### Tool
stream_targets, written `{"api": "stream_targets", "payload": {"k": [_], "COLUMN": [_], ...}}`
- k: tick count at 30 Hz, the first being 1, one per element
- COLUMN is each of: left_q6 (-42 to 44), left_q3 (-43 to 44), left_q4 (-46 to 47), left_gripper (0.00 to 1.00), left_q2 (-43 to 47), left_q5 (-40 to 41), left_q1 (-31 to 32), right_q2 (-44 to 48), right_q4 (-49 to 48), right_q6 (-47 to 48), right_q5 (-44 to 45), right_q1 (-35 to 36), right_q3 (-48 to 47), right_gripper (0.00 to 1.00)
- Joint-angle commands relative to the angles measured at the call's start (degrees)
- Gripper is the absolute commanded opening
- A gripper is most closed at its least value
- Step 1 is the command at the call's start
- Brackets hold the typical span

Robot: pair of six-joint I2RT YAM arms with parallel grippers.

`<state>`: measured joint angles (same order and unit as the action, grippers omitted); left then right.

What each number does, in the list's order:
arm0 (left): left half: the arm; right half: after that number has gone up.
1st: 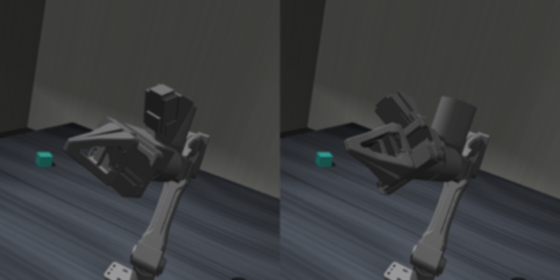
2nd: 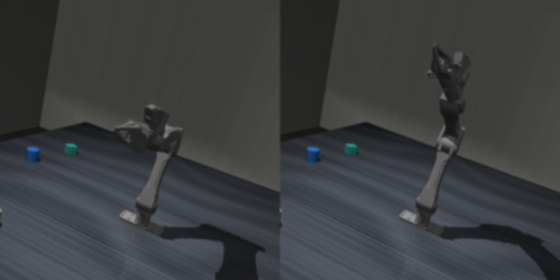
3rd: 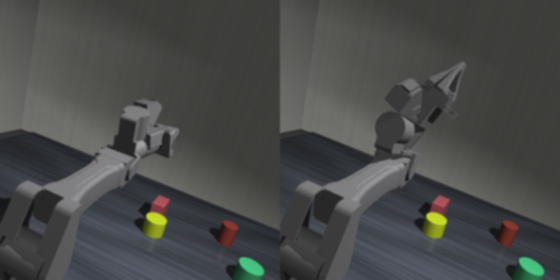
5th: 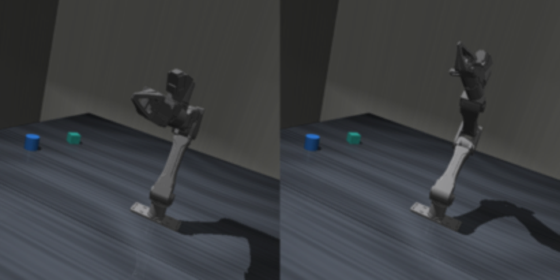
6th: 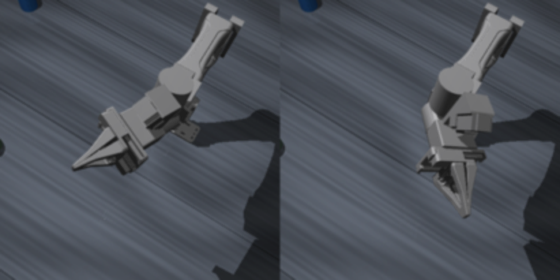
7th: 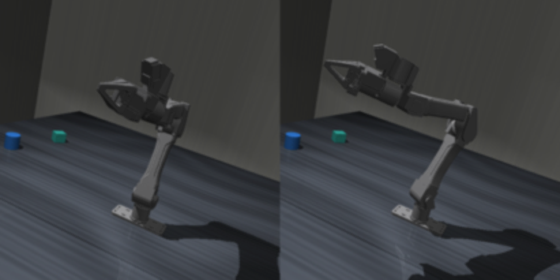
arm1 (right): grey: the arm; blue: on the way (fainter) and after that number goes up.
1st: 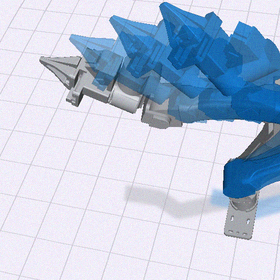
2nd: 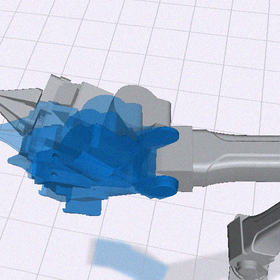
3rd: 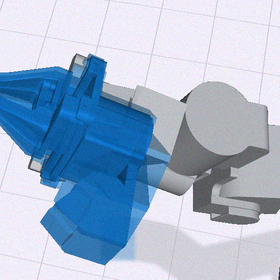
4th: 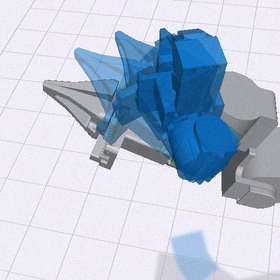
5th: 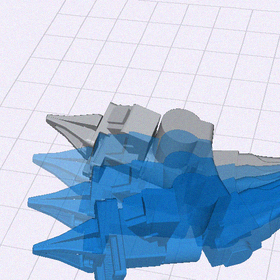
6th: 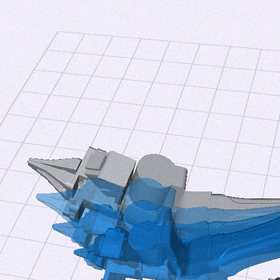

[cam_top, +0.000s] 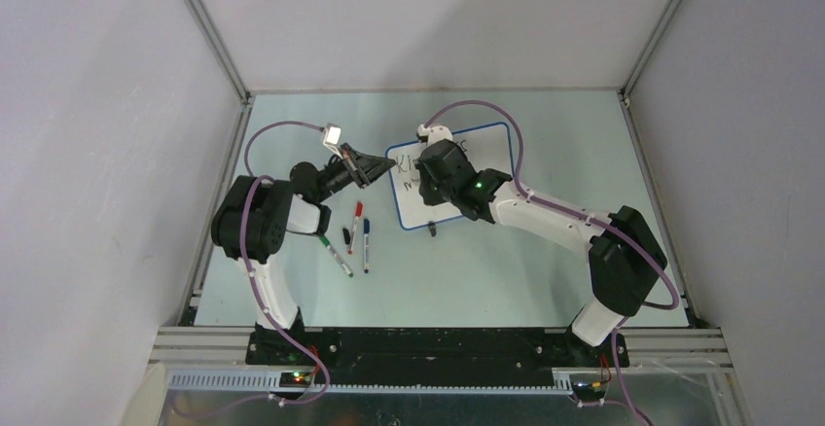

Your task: Write a sentence on the whiteboard

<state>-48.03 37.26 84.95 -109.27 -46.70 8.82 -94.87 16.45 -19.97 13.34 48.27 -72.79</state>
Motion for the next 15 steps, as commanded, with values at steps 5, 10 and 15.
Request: {"api": "stream_targets", "payload": {"k": [5,10,15], "left_q6": [1.67,1.76,1.80], "left_q3": [-0.08,-0.08,-0.09], "left_q4": [2.86,2.90,2.86], "left_gripper": [0.00,0.00,0.00], "left_q2": [2.57,2.62,2.62], "left_q5": [-0.22,-0.20,-0.15], "left_q1": [-0.38,-0.35,-0.38], "right_q2": [-1.10,-1.43,-1.06], "right_q4": [2.74,3.23,3.53], "right_q6": [-1.21,-1.36,-1.47], "right_q5": [1.79,0.67,0.26], "right_q1": [0.13,0.07,0.12], "right_q3": [-2.25,-2.24,-2.21], "right_gripper": [0.00,0.00,0.00]}}
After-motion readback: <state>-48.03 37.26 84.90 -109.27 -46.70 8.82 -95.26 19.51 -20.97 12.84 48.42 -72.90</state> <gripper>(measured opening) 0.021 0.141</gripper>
